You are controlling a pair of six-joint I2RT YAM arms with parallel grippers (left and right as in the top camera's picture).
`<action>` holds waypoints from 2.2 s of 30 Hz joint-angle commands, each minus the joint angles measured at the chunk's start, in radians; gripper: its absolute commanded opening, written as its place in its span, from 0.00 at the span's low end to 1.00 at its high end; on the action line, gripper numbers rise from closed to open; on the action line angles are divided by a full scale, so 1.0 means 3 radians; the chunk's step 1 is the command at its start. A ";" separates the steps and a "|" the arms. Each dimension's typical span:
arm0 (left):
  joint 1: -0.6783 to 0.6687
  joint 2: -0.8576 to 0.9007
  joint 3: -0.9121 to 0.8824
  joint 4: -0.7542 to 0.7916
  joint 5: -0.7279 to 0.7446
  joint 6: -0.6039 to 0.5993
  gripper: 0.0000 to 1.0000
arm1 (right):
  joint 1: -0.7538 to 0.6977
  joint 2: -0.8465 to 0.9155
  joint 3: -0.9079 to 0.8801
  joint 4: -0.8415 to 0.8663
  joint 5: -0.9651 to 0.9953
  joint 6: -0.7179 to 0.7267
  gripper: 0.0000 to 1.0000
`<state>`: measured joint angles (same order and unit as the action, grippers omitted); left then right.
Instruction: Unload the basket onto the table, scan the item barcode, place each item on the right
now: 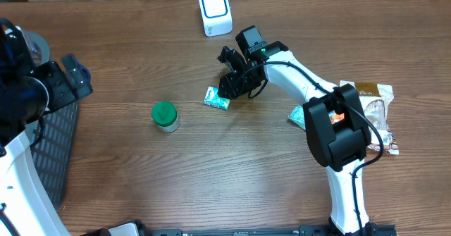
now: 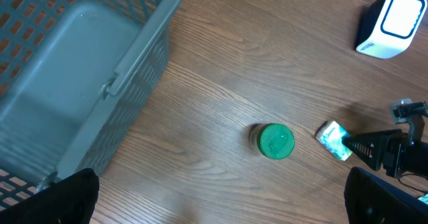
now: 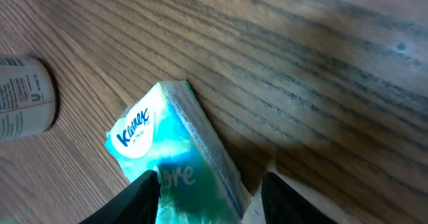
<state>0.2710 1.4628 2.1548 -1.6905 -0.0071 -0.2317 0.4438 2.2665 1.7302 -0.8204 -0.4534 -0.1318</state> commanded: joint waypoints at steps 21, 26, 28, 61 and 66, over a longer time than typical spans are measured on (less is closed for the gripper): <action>0.0011 0.0005 0.0019 0.0004 0.0014 0.0062 1.00 | -0.0025 -0.0156 0.0174 -0.0604 0.0151 0.1269 0.04; 0.0011 0.0005 0.0019 0.0004 0.0014 0.0061 1.00 | -0.0014 -0.0267 0.0173 -0.0823 0.1221 0.2703 0.04; 0.0011 0.0005 0.0019 0.0004 0.0014 0.0062 1.00 | 0.0015 -0.0264 0.0153 -0.0810 0.1227 0.2886 0.04; 0.0011 0.0005 0.0019 0.0004 0.0013 0.0062 1.00 | -0.0370 -0.0275 0.0332 -0.0994 0.0454 -0.0109 0.43; 0.0011 0.0005 0.0019 0.0004 0.0013 0.0061 1.00 | -0.0380 -0.0267 0.0384 -0.0647 0.0458 -0.0066 0.32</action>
<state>0.2710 1.4628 2.1548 -1.6905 -0.0071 -0.2317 0.3378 2.2166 1.8160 -1.0489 -0.3000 -0.1333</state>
